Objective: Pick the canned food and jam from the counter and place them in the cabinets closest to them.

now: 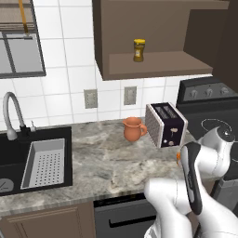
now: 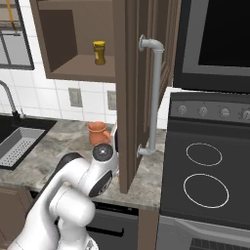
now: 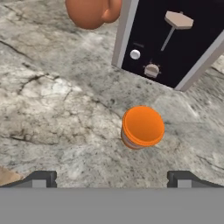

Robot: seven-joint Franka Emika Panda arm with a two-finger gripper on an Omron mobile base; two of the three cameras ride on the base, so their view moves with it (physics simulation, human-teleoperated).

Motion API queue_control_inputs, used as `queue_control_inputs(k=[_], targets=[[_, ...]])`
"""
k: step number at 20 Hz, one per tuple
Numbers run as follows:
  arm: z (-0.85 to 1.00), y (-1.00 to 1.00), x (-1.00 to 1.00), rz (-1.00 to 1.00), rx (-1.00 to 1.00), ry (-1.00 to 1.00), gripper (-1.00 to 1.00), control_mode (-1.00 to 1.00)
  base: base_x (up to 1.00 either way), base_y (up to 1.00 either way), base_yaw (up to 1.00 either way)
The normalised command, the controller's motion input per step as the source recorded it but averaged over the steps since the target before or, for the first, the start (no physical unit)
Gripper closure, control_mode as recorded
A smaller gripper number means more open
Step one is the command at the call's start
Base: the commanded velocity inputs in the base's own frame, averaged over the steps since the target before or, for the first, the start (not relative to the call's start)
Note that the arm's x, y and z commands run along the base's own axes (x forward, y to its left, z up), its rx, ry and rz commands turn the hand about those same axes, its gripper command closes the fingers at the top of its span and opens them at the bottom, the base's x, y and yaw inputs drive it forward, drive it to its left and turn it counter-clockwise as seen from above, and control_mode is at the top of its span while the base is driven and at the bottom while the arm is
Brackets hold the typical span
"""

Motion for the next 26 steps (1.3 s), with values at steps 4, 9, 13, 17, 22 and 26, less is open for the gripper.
queue_control_inputs(k=[4, 9, 13, 17, 22, 26], targets=[[-0.1, 0.0, 0.01, 0.0, -0.02, -0.05, -1.0, -1.0, 0.0, 0.0, 0.0], [-0.02, 0.0, 0.0, 0.0, -0.01, -0.02, -1.0, -1.0, 0.0, 0.0, 0.0], [0.0, 0.0, 0.01, 0.0, 0.0, 0.0, -1.0, -1.0, 0.0, 0.0, 0.0], [0.0, -0.11, 0.07, 0.0, 0.0, 0.0, -1.0, -1.0, 0.0, 0.0, 0.0], [0.0, -0.15, 0.08, 0.0, 0.0, -0.01, -1.0, -1.0, 0.0, 0.0, 0.0], [0.0, -0.03, 0.01, 0.0, 0.0, 0.0, -1.0, -1.0, 0.0, 0.0, 0.0]])
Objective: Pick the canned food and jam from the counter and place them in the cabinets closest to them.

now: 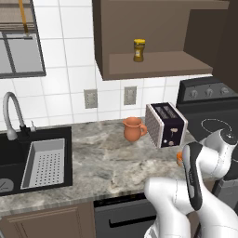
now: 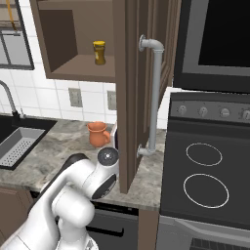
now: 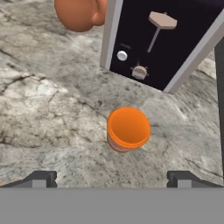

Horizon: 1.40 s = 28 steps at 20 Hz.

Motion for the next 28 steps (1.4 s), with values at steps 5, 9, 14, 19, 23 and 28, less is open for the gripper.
queue_control_inputs(k=[5, 9, 14, 19, 23, 28], targets=[[0.0, 0.0, 0.03, 0.0, 0.0, 0.0, -1.0, -1.0, 0.0, 0.0, 0.0], [0.0, 0.0, 0.2, 0.0, 0.0, 0.0, -1.0, -1.0, 0.0, 0.0, 0.0], [-0.02, 0.0, 0.23, -0.01, 0.0, 0.0, -1.0, -1.0, 0.0, 0.0, 0.0], [-0.02, 0.0, 0.1, 0.0, 0.0, 0.0, -1.0, -1.0, 0.0, 0.0, 0.0], [0.0, 0.0, 0.0, 0.0, 0.0, 0.0, -1.0, -1.0, 0.0, 0.0, 0.0], [0.0, 0.0, 0.0, 0.0, 0.0, 0.0, -1.0, -1.0, 0.0, 0.0, 0.0]])
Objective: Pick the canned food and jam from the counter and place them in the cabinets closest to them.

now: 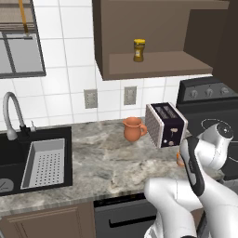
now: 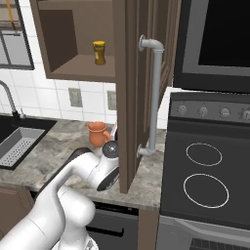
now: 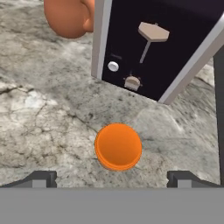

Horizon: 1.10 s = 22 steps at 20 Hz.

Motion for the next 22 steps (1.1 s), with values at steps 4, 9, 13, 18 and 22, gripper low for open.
queue_control_inputs(k=[4, 9, 13, 18, 22], targets=[[0.0, 0.0, 0.0, 0.0, 0.0, 0.0, -1.0, -1.0, 0.0, 0.0, 0.0], [-0.1, 0.0, 0.0, 0.0, 0.0, 0.0, -1.0, -1.0, 0.0, 0.0, 0.0], [-0.2, 0.0, 0.0, 0.0, 0.0, 0.0, -1.0, -1.0, 0.0, 0.0, 0.0], [-0.2, 0.0, 0.0, 0.0, 0.0, 0.0, -1.0, -1.0, 0.0, 0.0, 0.0], [-0.14, 0.0, 0.04, 0.0, 0.0, 0.0, -1.0, -1.0, 0.0, 0.0, 0.0]])
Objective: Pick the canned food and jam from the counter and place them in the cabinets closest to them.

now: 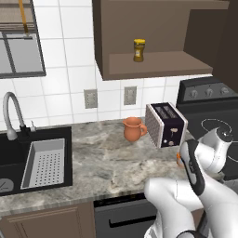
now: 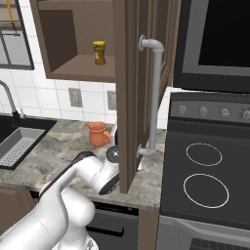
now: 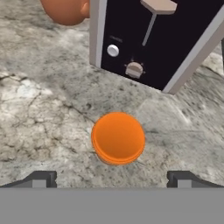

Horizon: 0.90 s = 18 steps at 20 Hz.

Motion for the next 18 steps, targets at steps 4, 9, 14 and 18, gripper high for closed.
queue_control_inputs(k=[4, 9, 14, 18], targets=[[-0.14, 0.0, 0.04, 0.0, 0.0, 0.0, -1.0, -1.0, 0.0, 0.0, 0.0], [-0.16, 0.0, 0.02, 0.0, 0.0, 0.0, -1.0, -1.0, 0.0, 0.0, 0.0], [-0.14, 0.02, 0.08, 0.0, 0.0, 0.0, -1.0, -1.0, 0.0, 0.0, 0.0], [-0.07, 0.03, 0.2, -0.01, 0.0, 0.0, -1.0, -1.0, 0.0, 0.0, 0.0]])
